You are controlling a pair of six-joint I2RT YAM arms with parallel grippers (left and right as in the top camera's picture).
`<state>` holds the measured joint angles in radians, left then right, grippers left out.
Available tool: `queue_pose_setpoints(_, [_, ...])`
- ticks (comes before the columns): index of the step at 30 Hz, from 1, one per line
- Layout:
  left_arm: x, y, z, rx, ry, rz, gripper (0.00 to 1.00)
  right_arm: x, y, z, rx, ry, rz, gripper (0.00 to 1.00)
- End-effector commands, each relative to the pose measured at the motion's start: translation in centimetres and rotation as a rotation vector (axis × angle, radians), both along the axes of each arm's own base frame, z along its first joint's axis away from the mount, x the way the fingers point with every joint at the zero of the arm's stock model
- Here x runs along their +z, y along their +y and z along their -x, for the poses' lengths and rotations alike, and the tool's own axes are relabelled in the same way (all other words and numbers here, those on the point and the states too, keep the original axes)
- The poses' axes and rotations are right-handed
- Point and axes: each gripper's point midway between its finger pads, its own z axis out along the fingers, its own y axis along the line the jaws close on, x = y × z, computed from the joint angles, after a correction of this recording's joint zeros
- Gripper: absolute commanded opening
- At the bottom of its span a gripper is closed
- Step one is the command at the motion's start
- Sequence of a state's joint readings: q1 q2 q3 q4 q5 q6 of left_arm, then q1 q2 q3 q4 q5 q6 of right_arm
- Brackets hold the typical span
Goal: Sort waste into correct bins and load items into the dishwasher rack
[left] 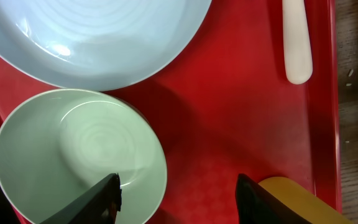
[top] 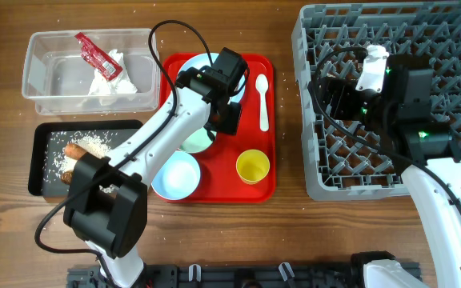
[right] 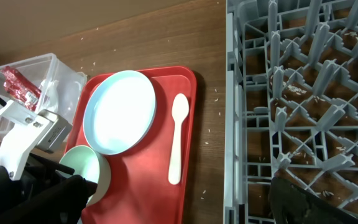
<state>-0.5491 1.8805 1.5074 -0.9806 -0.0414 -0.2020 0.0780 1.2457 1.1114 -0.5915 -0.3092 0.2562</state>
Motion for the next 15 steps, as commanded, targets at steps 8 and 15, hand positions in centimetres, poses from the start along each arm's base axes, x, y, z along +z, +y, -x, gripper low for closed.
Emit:
queue_pose_setpoints(8, [0.3, 0.4, -0.5, 0.122, -0.016, -0.003, 0.52, 0.0, -0.1, -0.2, 0.005, -0.002, 0.021, 0.96])
queue_pose_setpoints(15, [0.3, 1.1, -0.7, 0.255, -0.004, 0.019, 0.56, -0.4, 0.6, -0.4, 0.005, 0.022, -0.018, 0.91])
